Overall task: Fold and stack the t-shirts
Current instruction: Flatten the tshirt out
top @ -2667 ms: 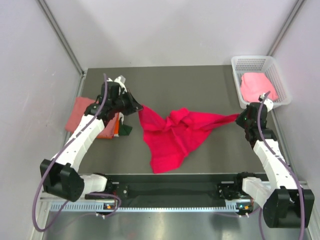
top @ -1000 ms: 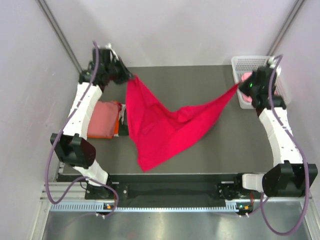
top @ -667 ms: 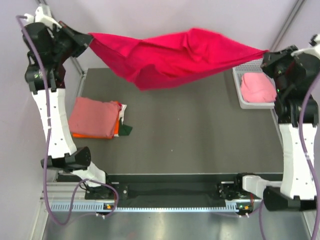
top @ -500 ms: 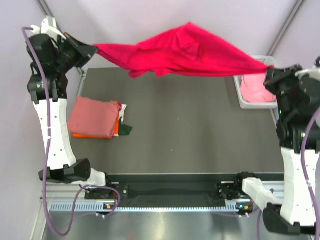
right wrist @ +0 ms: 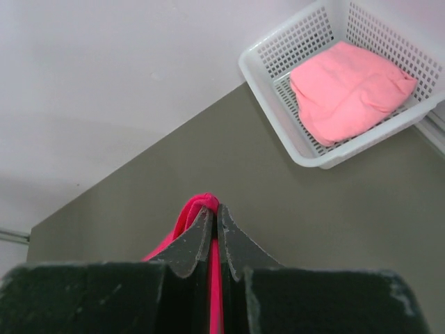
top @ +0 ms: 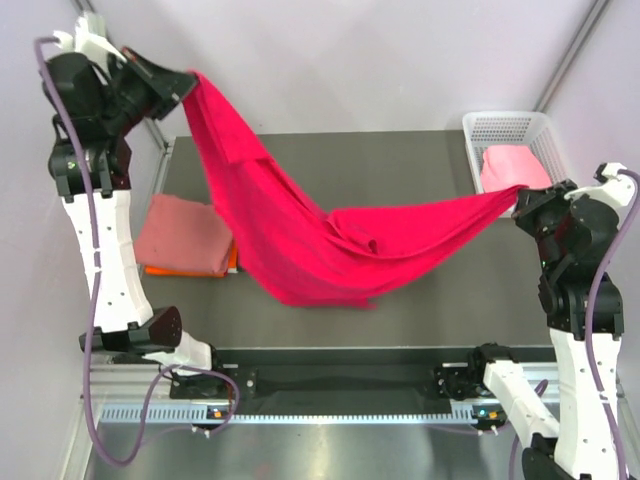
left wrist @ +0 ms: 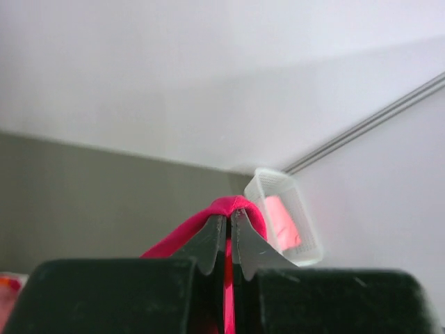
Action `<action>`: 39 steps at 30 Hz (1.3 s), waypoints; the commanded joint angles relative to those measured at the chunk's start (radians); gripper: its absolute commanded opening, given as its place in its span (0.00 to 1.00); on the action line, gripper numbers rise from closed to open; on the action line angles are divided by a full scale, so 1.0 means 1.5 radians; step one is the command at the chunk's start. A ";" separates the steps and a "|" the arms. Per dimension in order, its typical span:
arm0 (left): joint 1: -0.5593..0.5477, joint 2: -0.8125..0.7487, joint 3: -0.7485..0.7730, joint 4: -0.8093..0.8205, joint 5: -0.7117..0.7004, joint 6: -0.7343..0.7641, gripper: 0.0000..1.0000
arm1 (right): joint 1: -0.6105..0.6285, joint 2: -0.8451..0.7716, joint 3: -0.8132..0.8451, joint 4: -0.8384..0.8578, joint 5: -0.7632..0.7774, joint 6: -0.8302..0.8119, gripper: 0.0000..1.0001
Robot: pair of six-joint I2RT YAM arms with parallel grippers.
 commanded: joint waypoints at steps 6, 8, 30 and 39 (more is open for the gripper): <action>0.000 0.040 -0.070 0.301 0.075 -0.191 0.00 | -0.004 0.021 -0.021 0.027 0.056 -0.001 0.00; -0.006 0.067 -0.163 0.366 0.086 -0.219 0.00 | -0.003 0.029 -0.065 0.040 0.062 0.007 0.00; -0.019 0.055 -0.564 0.436 -0.087 -0.173 0.99 | -0.007 0.071 -0.289 0.211 0.122 0.086 0.00; 0.016 -0.055 -0.613 0.253 -0.067 -0.036 0.99 | -0.009 0.061 -0.310 0.213 0.103 0.086 0.00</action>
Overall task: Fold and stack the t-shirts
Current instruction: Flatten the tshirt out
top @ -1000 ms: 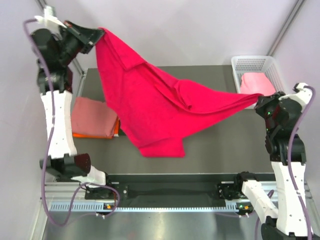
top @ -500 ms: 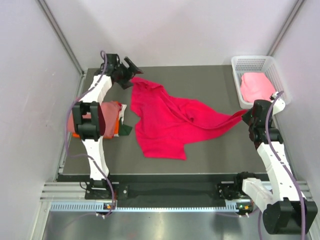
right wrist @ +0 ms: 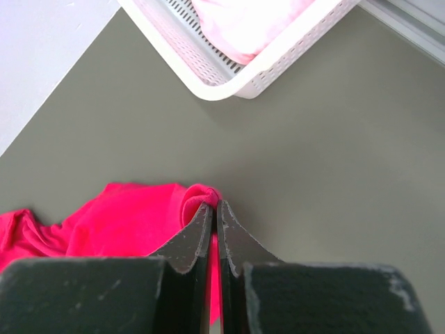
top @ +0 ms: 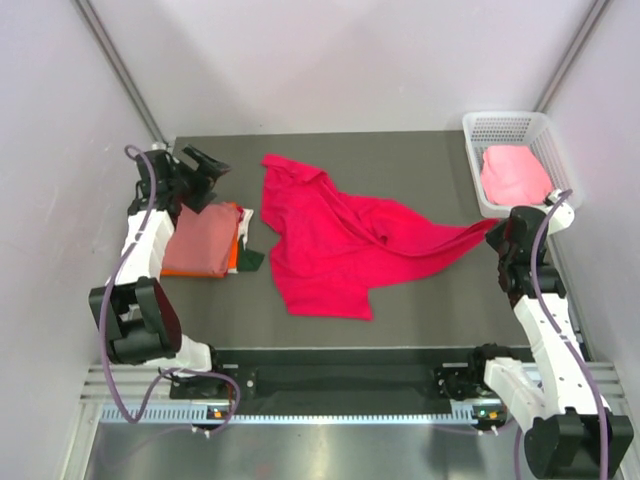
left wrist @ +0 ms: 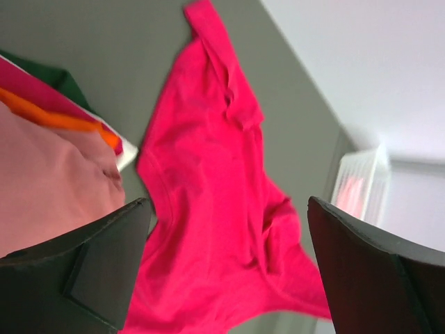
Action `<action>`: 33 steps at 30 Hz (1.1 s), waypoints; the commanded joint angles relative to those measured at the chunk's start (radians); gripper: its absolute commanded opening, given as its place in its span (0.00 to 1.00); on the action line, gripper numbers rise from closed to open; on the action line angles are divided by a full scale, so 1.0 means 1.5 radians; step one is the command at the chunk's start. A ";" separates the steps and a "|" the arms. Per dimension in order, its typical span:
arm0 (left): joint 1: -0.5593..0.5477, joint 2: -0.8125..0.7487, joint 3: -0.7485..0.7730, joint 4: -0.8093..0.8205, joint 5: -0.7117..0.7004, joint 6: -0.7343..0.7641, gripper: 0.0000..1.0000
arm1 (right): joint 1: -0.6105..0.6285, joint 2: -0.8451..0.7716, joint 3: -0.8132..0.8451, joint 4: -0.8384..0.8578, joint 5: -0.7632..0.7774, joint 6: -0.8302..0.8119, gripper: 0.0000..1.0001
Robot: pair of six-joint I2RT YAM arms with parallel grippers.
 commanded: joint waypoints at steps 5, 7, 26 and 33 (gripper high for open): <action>-0.040 -0.129 0.006 -0.175 -0.053 0.116 0.99 | -0.005 -0.021 -0.018 0.038 -0.002 0.003 0.00; -0.037 -0.168 -0.009 -0.203 -0.034 0.145 0.99 | -0.006 -0.020 -0.021 0.037 -0.006 0.001 0.00; -0.437 -0.396 -0.274 -0.269 -0.223 0.106 0.82 | -0.006 -0.023 -0.048 0.055 -0.016 -0.005 0.00; -0.533 -0.345 -0.321 -0.230 -0.300 0.069 0.79 | -0.005 -0.023 -0.052 0.055 -0.008 -0.018 0.00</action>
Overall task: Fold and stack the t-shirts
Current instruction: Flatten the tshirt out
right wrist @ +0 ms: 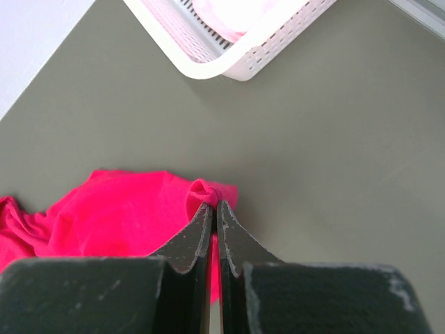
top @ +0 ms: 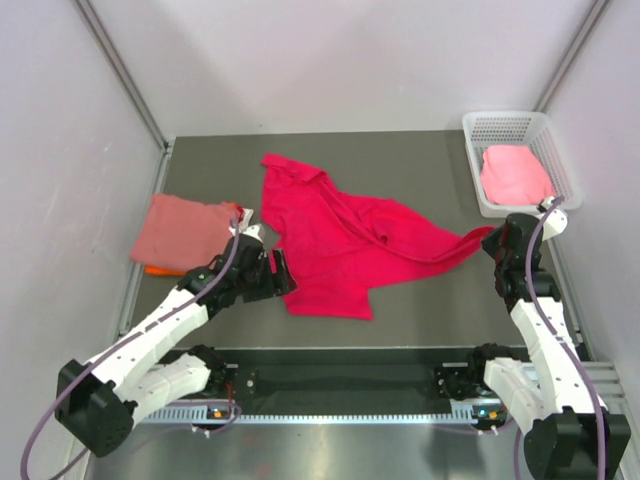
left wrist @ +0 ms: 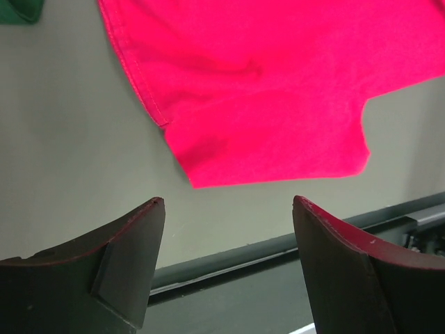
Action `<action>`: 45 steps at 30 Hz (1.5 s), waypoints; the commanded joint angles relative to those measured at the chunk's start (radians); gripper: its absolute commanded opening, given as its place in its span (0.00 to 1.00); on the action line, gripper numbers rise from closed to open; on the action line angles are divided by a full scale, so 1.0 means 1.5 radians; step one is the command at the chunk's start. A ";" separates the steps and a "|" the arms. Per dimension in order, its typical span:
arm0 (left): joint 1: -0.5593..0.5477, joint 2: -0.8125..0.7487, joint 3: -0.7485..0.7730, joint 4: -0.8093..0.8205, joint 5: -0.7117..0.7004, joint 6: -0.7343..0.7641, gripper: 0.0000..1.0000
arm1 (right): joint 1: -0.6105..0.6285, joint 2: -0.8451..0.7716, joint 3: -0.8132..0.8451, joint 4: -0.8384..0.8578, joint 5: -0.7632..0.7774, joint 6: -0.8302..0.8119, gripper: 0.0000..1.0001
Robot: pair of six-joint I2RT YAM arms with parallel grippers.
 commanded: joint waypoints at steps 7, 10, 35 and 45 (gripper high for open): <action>-0.045 0.064 -0.020 0.070 -0.085 -0.031 0.75 | -0.006 -0.012 -0.004 0.037 0.008 -0.017 0.00; -0.045 0.094 -0.021 0.076 -0.103 -0.024 0.74 | -0.006 -0.007 -0.006 0.040 0.007 -0.017 0.00; -0.045 0.305 -0.032 0.245 -0.140 -0.072 0.00 | -0.005 -0.003 -0.020 0.058 -0.010 -0.016 0.00; -0.059 0.162 0.087 0.117 -0.088 -0.038 0.00 | -0.005 0.007 -0.020 0.063 -0.011 -0.018 0.00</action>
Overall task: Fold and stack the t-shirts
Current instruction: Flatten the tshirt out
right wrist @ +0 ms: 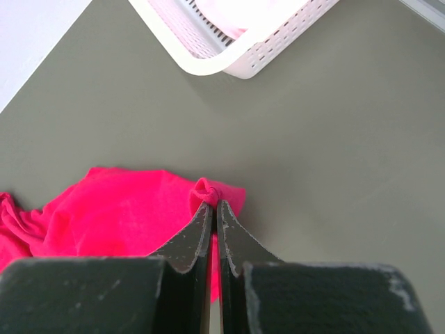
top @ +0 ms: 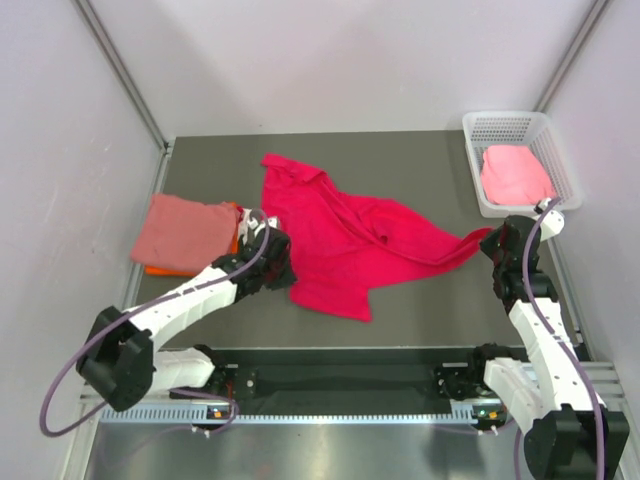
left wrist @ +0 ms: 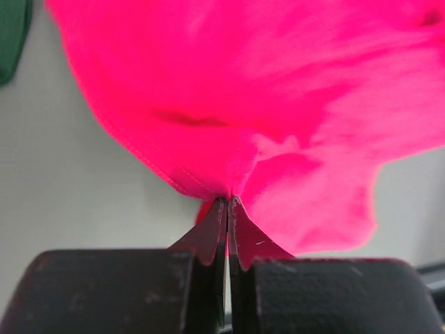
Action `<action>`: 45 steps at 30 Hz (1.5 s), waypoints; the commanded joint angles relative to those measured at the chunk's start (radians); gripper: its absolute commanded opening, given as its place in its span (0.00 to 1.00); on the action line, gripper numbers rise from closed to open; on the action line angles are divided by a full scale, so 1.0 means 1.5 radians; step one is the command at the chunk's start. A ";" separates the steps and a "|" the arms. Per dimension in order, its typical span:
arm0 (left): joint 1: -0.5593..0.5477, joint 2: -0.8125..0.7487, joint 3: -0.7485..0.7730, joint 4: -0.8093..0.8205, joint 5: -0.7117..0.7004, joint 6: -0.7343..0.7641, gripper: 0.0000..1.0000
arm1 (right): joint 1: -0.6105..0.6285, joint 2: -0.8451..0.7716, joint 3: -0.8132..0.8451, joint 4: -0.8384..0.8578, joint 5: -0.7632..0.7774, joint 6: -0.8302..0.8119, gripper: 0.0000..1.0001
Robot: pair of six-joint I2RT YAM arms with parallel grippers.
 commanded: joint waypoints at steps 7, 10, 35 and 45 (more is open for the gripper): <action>0.039 0.103 0.229 -0.024 0.005 0.087 0.00 | -0.006 0.011 -0.002 0.037 -0.001 -0.005 0.00; 0.059 0.211 0.289 0.008 0.029 0.092 0.00 | -0.005 0.013 -0.001 0.037 -0.001 -0.003 0.00; 0.144 0.120 0.093 0.030 0.165 0.191 0.58 | -0.005 0.020 -0.006 0.049 -0.017 -0.004 0.00; 0.144 0.181 0.080 0.081 0.189 0.194 0.58 | -0.006 0.015 -0.008 0.049 -0.019 -0.005 0.00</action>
